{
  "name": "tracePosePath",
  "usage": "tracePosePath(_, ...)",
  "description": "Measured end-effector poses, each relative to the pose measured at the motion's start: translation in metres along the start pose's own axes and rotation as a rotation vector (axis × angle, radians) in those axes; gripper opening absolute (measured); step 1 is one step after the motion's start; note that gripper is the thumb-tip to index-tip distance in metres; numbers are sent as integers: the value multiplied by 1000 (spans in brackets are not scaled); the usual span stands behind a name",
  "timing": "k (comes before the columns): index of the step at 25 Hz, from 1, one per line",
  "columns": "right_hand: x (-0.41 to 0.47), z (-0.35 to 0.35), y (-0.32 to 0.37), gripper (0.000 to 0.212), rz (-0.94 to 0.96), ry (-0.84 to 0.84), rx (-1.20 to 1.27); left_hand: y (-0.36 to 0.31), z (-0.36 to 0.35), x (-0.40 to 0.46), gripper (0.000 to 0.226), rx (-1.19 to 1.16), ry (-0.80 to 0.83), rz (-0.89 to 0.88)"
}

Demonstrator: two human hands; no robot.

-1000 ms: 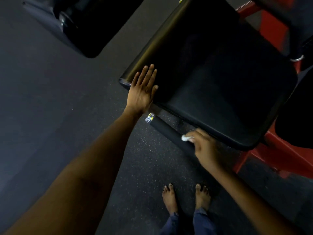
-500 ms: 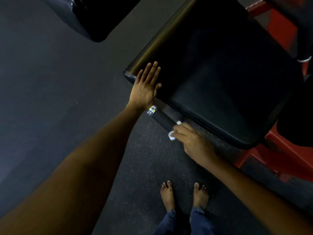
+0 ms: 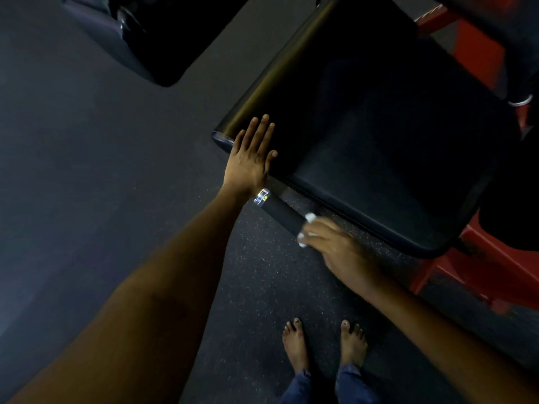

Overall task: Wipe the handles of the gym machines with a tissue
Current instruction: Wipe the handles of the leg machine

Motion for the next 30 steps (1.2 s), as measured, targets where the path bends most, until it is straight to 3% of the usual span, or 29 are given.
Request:
tracePosePath(2,-25,22,-17,28,-159,-100,51,0,-1,0,65,4,4,14)
tracePosePath(5,6,7,-75,17,-740,-287,237,0,0,-1,65,0,4,16)
tracePosePath(7,37,-46,-84,14,-1043,-5,624,-2,0,0,66,-12,9,15)
tracePosePath(9,44,-79,-72,17,-1166,313,973,-2,0,0,66,-14,17,17)
tracePosePath(13,-20,-72,-72,22,-1131,616,997,-1,0,0,58,-17,32,29)
tracePosePath(18,-54,-68,-100,26,-1119,763,647,-1,0,0,63,-39,14,19)
tracePosePath(23,0,-68,-83,22,-1068,408,756,-3,2,0,68,-60,14,24)
tracePosePath(28,-101,-15,-107,30,-980,324,263,-7,2,4,62,-109,170,142)
tracePosePath(30,-84,-1,-99,28,-941,69,195,-30,1,4,63,-108,212,199)
Point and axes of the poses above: each hand's wrist, its own x-axis towards the middle knuckle, its own z-axis out of the back of the hand, y = z × x, the point moved 9 cm from there along x, towards the middle knuckle, and after that the axes turned 11 degrees about -y, right-handed, at the moved point
